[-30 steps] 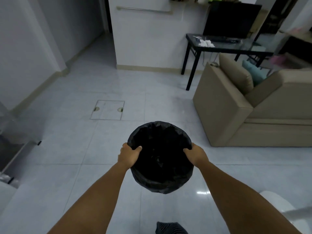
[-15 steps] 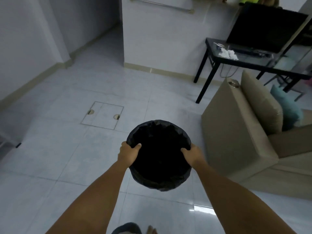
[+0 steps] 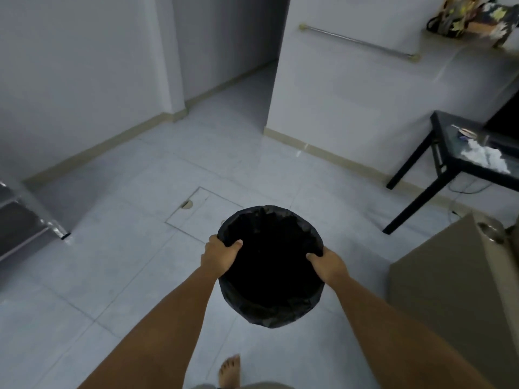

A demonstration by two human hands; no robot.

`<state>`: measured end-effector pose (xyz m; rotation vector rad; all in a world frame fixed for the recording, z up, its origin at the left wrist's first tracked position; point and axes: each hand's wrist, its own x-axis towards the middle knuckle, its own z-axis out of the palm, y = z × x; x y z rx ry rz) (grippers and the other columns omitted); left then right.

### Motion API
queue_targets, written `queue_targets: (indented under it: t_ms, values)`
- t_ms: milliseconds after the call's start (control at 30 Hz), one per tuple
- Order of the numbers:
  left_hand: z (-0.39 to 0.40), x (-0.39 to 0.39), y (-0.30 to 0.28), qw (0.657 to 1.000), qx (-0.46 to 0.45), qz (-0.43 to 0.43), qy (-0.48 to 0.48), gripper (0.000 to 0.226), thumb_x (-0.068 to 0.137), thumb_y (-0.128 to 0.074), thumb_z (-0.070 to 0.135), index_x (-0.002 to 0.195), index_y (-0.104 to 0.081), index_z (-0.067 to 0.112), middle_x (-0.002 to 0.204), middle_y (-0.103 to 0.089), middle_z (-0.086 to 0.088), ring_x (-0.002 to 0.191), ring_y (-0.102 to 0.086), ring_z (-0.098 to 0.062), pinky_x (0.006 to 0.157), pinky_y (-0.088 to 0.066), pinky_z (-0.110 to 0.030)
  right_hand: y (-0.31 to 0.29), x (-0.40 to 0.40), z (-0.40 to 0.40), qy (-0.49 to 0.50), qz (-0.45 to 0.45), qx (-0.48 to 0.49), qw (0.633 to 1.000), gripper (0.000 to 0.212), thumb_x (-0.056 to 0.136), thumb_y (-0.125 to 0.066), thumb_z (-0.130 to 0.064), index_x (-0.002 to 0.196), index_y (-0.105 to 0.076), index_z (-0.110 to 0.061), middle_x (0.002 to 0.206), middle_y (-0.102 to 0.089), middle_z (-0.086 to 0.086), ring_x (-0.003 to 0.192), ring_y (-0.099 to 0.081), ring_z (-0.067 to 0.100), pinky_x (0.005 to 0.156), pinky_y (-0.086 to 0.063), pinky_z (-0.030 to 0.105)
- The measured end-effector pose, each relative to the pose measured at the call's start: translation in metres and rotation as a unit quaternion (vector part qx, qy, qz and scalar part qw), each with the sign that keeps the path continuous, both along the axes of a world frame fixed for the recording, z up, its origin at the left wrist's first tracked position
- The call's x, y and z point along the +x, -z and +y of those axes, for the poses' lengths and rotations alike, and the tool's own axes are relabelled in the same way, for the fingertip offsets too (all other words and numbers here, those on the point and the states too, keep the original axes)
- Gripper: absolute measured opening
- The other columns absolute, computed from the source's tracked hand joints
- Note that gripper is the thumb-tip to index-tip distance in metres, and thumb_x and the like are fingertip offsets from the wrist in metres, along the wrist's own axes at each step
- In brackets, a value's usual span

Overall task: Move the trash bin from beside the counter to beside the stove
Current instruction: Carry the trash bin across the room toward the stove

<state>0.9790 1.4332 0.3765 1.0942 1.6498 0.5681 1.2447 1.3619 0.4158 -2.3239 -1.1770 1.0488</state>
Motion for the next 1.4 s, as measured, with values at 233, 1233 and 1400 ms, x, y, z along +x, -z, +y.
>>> queue_targets:
  t_ms: [233,1233,1400]
  values:
    - [0.106,0.000,-0.002,0.998,-0.005,-0.016,-0.064,0.111,0.053,-0.062,0.073,0.140,-0.038,0.007,0.137,-0.056,-0.017,0.123,-0.057,-0.042,0.106,-0.046,-0.055,-0.001,0.009,0.139,-0.051,0.003,0.003,0.999,0.058,0.092,-0.053,-0.040,0.143,-0.048,-0.013,0.137,-0.059,0.015,0.122,-0.058,0.036,0.093,-0.046,0.038]
    - [0.361,-0.151,0.017,0.879,0.000,-0.037,-0.476,0.088,0.076,-0.067,0.058,0.140,-0.035,0.006,0.137,-0.054,-0.020,0.123,-0.057,-0.042,0.104,-0.049,-0.056,0.016,-0.221,0.634,-0.479,0.017,-0.012,0.878,0.049,0.090,-0.053,-0.038,0.132,-0.058,-0.013,0.122,-0.067,0.012,0.106,-0.064,0.030,0.091,-0.053,0.038]
    - [0.410,-0.241,0.013,0.869,-0.011,-0.045,-0.493,0.088,0.076,-0.066,0.059,0.141,-0.035,0.008,0.138,-0.053,-0.019,0.125,-0.056,-0.042,0.104,-0.049,-0.056,0.024,-0.322,0.696,-0.504,0.012,-0.022,0.864,0.054,0.082,-0.051,-0.042,0.129,-0.060,-0.017,0.119,-0.068,0.011,0.103,-0.065,0.030,0.093,-0.055,0.043]
